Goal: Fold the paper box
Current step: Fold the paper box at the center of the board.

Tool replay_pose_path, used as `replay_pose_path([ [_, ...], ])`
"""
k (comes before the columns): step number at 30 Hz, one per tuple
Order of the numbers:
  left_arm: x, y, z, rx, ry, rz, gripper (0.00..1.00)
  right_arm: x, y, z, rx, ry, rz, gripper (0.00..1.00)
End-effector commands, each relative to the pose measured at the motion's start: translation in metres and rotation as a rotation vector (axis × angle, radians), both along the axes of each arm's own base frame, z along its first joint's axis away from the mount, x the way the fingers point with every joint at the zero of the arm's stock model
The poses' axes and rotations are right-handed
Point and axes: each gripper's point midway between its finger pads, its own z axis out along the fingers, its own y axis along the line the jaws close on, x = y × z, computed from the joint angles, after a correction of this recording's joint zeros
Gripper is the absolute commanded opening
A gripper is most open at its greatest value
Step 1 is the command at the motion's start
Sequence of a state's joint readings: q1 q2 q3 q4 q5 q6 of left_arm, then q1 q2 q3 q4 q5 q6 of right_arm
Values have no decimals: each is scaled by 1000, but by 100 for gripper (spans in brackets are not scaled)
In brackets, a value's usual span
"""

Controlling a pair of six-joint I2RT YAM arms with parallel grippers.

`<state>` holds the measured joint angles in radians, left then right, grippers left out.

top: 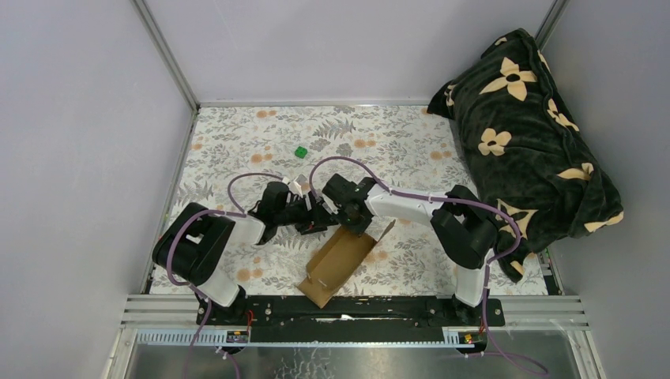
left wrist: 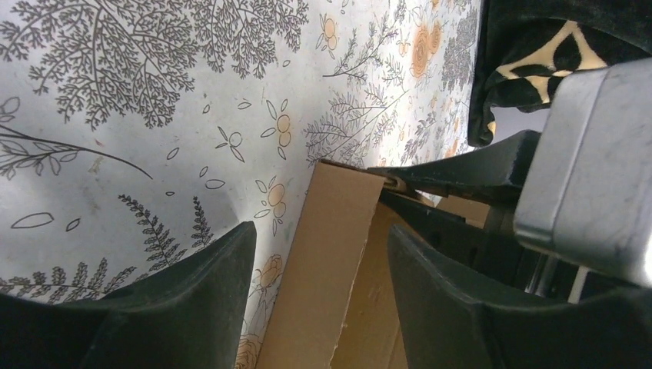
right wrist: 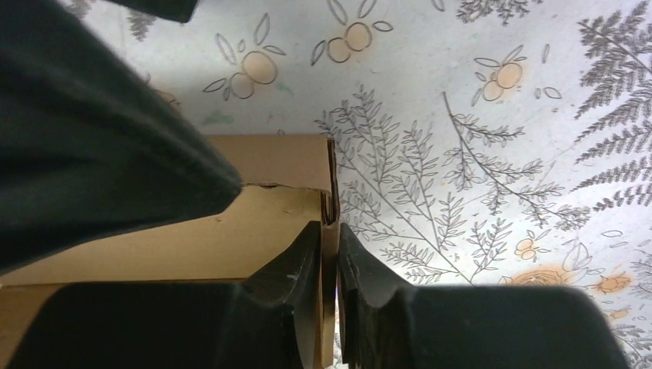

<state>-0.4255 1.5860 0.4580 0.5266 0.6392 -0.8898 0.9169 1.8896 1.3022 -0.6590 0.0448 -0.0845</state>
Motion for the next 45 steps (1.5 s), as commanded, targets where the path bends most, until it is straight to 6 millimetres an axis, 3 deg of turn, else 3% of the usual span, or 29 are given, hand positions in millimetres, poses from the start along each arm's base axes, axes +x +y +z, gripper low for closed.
replay_pose_path([
  [1, 0, -6, 9, -41, -63, -31, 70, 21, 4, 14, 37, -145, -50, 18],
  [11, -2, -2, 6, -31, -68, -19, 70, 35, -18, 9, -122, -357, -30, 11],
  [21, 4, 24, 12, -2, -75, 72, 70, 43, -41, -1, -177, -568, -55, 6],
  [28, 12, 41, 36, -13, -122, 148, 70, 32, -29, 28, 83, -600, -77, 6],
  [34, 18, 44, 58, -13, -171, 161, 70, 11, -13, 30, 214, -510, 9, 7],
  [40, 17, 45, 54, -10, -163, 161, 70, 7, -9, 36, 268, -507, 21, 7],
  [45, 17, 44, 45, -12, -140, 158, 70, 16, -14, 33, 220, -547, 17, 7],
])
